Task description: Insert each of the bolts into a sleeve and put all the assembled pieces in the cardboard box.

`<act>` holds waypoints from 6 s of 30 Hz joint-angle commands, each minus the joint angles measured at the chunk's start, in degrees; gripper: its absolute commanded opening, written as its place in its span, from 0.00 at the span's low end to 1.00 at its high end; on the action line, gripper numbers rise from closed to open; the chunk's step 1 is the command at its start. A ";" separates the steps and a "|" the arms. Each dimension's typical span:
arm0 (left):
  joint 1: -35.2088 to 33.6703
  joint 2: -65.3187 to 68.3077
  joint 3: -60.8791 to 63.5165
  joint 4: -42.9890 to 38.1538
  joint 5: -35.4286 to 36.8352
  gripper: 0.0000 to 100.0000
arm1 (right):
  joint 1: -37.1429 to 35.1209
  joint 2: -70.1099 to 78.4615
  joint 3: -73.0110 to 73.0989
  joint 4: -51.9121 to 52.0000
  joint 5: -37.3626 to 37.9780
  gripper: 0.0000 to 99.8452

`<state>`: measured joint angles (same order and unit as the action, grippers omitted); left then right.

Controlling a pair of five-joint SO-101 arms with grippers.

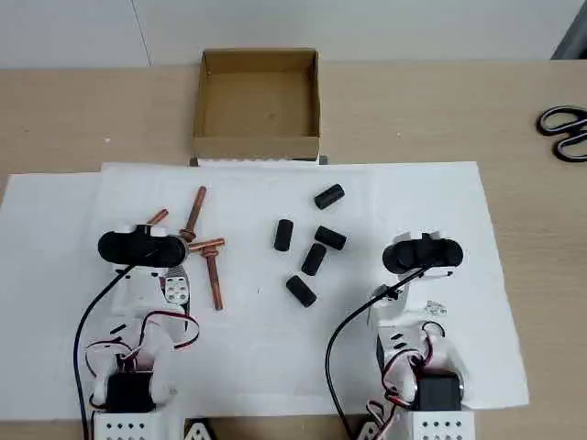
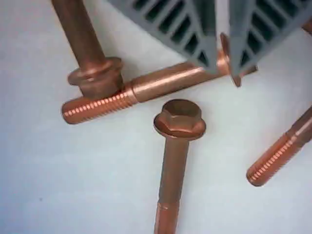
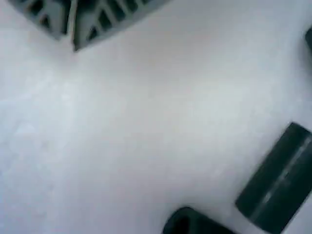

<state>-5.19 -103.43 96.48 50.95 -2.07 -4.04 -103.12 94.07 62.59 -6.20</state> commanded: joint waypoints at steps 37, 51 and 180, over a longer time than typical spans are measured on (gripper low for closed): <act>0.00 -0.44 -0.22 0.00 0.26 0.01 | -3.56 4.70 -32.62 11.21 1.14 0.00; 0.00 -0.44 -0.22 0.00 0.26 0.01 | 1.63 51.47 -61.89 30.81 1.32 0.00; -22.59 87.91 -67.30 20.92 8.44 0.01 | -27.82 122.07 -113.32 20.35 -20.04 0.00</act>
<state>-28.84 -14.99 29.67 70.81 6.46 -31.74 26.02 -16.26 80.62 -28.70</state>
